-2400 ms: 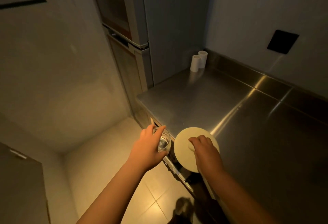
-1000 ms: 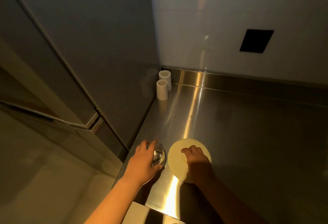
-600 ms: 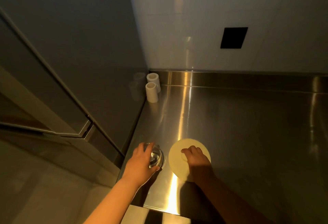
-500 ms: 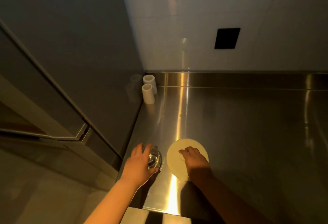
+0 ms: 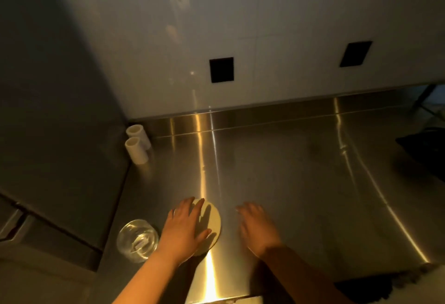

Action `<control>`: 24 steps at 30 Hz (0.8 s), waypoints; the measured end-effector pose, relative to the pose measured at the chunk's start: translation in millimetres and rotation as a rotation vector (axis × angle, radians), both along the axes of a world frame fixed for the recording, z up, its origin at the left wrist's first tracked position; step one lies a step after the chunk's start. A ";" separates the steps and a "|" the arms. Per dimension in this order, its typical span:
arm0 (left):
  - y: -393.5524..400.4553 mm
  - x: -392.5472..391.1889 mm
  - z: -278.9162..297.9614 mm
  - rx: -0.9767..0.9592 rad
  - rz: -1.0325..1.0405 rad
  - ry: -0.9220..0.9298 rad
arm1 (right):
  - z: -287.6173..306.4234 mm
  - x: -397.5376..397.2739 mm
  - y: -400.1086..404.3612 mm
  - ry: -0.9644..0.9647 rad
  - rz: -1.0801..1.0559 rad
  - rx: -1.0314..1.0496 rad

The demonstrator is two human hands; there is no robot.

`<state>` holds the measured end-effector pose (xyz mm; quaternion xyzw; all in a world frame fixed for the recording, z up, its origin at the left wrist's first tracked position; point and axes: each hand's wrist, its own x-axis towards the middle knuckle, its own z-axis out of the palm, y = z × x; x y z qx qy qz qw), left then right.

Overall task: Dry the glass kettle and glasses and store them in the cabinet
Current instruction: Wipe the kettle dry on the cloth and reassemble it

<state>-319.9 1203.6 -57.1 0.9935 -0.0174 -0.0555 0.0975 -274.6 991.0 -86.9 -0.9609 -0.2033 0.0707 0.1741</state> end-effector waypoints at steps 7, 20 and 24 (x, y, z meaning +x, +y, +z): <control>-110.8 -3.0 -33.8 -0.067 -0.132 0.093 | -13.4 -14.0 -118.0 -0.013 -0.037 -0.054; -260.5 6.0 -57.1 -0.009 -0.106 0.169 | -32.0 -4.8 -265.4 0.116 0.003 -0.137; -289.2 23.3 -57.1 0.030 -0.146 0.206 | -33.1 1.6 -292.6 0.131 -0.025 -0.138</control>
